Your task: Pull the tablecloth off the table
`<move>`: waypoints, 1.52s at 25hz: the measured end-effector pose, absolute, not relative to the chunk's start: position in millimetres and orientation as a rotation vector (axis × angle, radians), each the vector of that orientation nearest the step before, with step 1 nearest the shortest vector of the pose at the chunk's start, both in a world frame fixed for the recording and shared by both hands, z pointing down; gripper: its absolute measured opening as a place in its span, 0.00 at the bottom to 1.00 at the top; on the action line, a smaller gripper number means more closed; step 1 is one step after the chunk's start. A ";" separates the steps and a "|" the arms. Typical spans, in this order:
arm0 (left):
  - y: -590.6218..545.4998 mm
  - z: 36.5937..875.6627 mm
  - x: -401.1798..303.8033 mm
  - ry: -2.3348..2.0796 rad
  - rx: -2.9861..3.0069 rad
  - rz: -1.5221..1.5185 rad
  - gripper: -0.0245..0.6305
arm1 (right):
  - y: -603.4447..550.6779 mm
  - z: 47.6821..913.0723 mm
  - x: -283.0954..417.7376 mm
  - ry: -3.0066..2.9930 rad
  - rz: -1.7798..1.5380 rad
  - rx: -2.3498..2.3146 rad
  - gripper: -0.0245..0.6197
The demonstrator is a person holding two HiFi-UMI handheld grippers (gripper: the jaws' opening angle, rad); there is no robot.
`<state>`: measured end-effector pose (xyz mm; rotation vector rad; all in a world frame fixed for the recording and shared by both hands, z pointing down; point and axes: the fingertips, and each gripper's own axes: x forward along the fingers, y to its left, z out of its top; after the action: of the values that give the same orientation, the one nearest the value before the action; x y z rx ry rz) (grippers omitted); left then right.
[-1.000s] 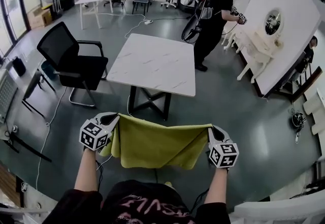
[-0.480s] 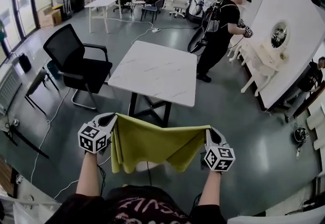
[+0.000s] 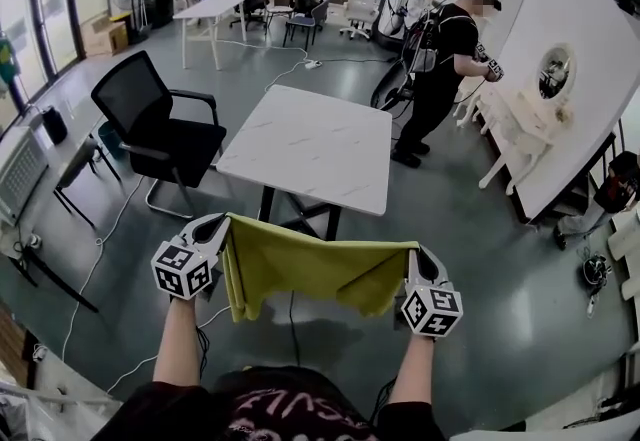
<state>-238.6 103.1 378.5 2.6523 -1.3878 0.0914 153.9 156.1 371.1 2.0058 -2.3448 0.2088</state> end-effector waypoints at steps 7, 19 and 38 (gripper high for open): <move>100.4 374.6 -237.7 -1.398 2.660 0.072 0.05 | 158.2 364.2 150.2 -2.332 0.167 2.011 0.06; 113.5 367.7 -235.4 -1.420 2.706 0.141 0.05 | 168.3 360.0 147.2 -2.326 0.135 1.996 0.06; 126.9 361.1 -239.2 -1.434 2.729 0.141 0.05 | 186.2 354.3 149.1 -2.311 0.089 2.011 0.06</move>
<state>-239.2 126.9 361.1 2.7292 -1.4342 0.1407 149.1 186.2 354.3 2.0110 -2.3108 0.0887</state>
